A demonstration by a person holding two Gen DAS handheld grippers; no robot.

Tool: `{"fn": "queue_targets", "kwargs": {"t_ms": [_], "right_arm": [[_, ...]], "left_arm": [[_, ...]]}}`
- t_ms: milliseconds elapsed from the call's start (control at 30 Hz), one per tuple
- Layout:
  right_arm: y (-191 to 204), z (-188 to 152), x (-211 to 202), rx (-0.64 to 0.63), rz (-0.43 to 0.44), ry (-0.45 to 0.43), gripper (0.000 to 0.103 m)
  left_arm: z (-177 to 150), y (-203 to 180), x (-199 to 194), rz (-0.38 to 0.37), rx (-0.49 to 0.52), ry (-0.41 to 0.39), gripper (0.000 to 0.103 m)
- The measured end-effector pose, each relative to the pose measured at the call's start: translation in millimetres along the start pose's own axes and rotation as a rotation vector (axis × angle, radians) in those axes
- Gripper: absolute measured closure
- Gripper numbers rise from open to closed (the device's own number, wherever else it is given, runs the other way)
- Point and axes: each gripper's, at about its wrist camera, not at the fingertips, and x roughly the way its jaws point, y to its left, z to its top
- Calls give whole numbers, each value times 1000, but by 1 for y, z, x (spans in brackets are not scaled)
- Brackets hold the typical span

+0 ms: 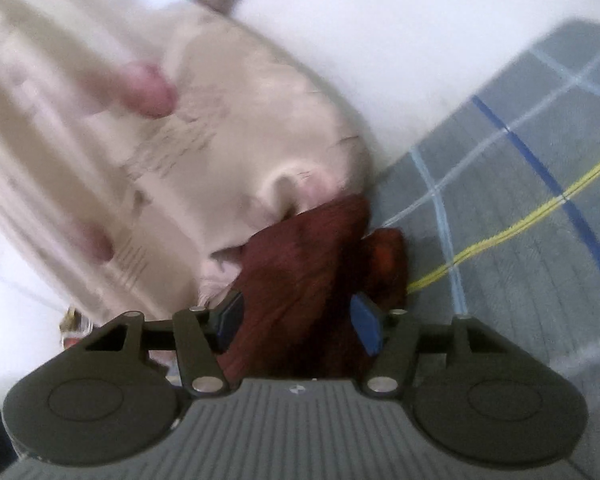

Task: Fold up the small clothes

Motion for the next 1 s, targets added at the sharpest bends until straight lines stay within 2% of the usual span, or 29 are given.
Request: {"fn": "queue_targets", "kwargs": {"t_ms": [100, 200, 233, 267, 300, 333, 433, 500, 567, 667, 800, 900, 1000], "right_arm": [[27, -22, -26, -69, 20, -5, 42], [55, -42, -33, -152, -10, 37, 42], [62, -50, -30, -185, -37, 65, 51], [67, -55, -26, -222, -72, 85, 86], [69, -60, -22, -264, -130, 101, 95], [64, -62, -19, -263, -178, 111, 94], [39, -65, -15, -196, -236, 110, 95], [20, -64, -15, -122, -222, 108, 96], [6, -65, -14, -53, -195, 105, 98], [9, -67, -9, -94, -207, 114, 98], [5, -62, -10, -37, -192, 120, 98], [16, -65, -17, -81, -193, 115, 86], [25, -67, -17, -117, -215, 131, 82]], "left_arm": [[-2, -5, -2, 13, 16, -8, 1], [-7, -19, -11, 51, 53, -18, 1], [-8, -22, -15, 60, 59, -26, 1], [-9, -25, -19, 77, 75, -41, 1], [-10, -31, -25, 114, 101, -59, 1], [-12, -34, -30, 158, 125, -74, 1], [-19, -34, -41, 244, 190, -119, 1], [-21, -32, -40, 317, 188, -103, 1], [-22, -30, -40, 334, 183, -84, 1], [-27, -35, -45, 381, 220, -97, 1], [-32, -49, -48, 538, 299, -116, 1], [-36, -58, -48, 675, 355, -123, 1], [-37, -61, -53, 710, 367, -140, 1]]}}
